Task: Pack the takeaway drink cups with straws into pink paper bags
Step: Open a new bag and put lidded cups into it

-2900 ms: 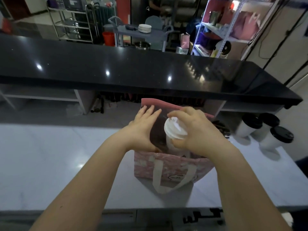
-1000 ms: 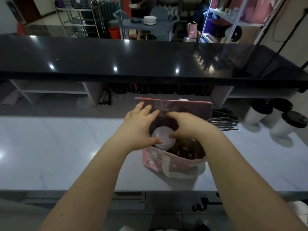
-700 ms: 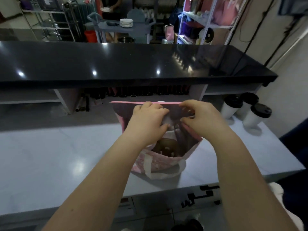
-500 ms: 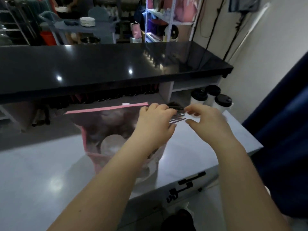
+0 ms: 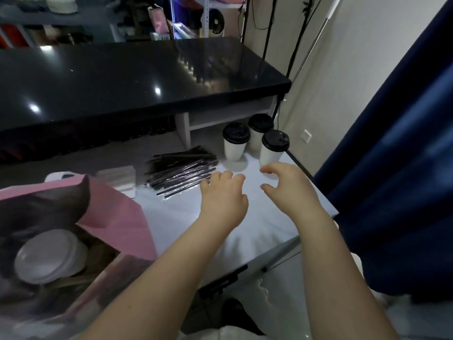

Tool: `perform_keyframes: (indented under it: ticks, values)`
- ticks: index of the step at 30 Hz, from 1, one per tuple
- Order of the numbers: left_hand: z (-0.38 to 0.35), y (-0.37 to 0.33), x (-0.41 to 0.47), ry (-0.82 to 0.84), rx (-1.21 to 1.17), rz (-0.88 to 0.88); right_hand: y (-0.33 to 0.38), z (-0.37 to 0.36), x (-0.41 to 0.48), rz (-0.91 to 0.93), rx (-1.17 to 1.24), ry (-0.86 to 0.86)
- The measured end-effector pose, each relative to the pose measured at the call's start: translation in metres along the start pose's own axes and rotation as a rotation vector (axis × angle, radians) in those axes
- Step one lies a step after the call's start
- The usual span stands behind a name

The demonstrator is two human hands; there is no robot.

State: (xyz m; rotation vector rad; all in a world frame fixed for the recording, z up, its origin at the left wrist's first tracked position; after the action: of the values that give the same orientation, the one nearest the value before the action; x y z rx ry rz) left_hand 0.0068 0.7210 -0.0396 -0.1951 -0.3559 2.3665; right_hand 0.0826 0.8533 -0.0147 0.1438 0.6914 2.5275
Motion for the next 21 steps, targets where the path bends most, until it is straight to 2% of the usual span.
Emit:
perform_keyframes:
  ticks: [6, 12, 16, 21]
  values:
    - [-0.029, -0.019, 0.066, 0.021, -0.03, 0.11, -0.051, -0.006, 0.054, 0.066, -0.002, 0.116]
    - [-0.045, -0.027, 0.108, -0.013, -0.054, 0.222, -0.08, -0.008, 0.103, 0.144, -0.069, 0.112]
    - [-0.045, -0.019, 0.126, -0.032, -0.023, 0.364, -0.087, -0.004, 0.145, 0.04, -0.074, -0.055]
    - [-0.037, -0.01, 0.142, -0.099, -0.007, 0.403, -0.096, -0.013, 0.188, -0.078, -0.156, 0.095]
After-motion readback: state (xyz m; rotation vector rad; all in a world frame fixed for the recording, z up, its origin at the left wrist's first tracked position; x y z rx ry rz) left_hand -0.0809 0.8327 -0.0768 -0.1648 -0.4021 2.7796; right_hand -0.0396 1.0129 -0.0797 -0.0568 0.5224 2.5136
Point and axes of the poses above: each hand's wrist, its own x-axis towards the middle knuckle, its own z-axis out of the back of the hand, y = z × x, the point moved 1 cm from there along x, towards the middle knuckle, and after that the axes turned 4 degrees about y, right-handed, at the moved point
